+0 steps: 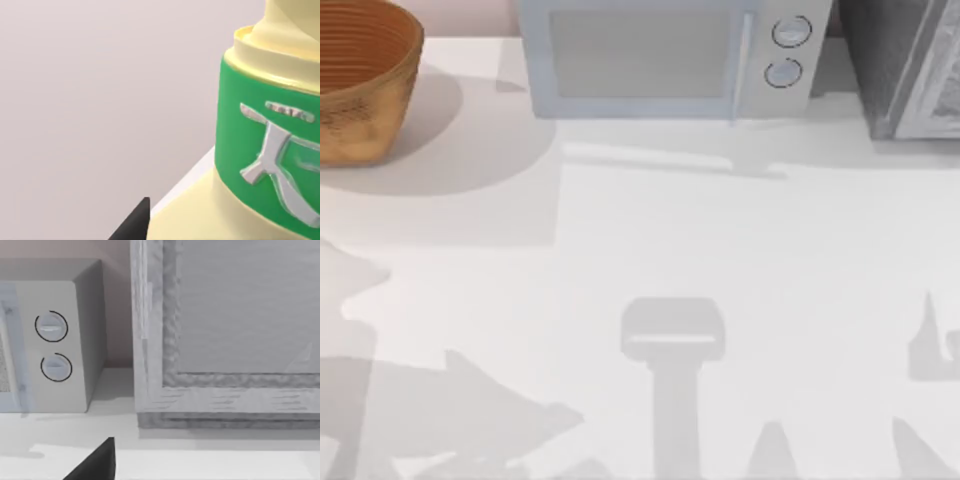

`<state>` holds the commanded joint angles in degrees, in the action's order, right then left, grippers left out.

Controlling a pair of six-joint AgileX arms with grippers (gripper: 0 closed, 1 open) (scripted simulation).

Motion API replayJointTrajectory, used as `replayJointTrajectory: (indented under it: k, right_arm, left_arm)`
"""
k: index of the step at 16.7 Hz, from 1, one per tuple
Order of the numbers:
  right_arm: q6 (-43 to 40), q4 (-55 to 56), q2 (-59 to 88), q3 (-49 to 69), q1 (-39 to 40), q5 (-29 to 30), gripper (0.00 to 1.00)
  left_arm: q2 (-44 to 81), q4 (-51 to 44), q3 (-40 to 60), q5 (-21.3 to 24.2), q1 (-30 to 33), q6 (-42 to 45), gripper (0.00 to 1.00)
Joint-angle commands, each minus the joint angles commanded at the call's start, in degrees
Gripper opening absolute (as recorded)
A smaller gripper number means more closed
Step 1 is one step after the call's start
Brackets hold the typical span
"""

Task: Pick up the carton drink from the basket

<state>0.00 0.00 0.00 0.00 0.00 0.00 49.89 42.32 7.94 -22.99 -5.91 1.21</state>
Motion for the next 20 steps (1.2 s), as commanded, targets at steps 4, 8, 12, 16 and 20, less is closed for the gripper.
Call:
replayJointTrajectory:
  k: [4,8,12,16,20]
  right_arm:
    - [0.0,0.0,0.0,0.0,0.0,0.0,1.00]
    - [0.0,0.0,0.0,0.0,0.0,0.0,1.00]
    - [0.0,0.0,0.0,0.0,0.0,0.0,1.00]
    - [0.0,0.0,0.0,0.0,0.0,0.0,1.00]
    - [0.0,0.0,0.0,0.0,0.0,0.0,1.00]
  left_arm:
    - [6.9,6.5,-0.2,0.9,-1.0,-0.1,0.00]
    - [17.6,17.6,0.1,2.5,-2.6,-0.2,0.00]
    - [28.5,28.6,0.3,4.3,-4.2,-0.1,0.00]
    - [35.4,35.7,0.4,5.5,-5.3,0.0,0.00]
    - [36.3,36.6,0.4,5.7,-5.4,0.0,0.00]
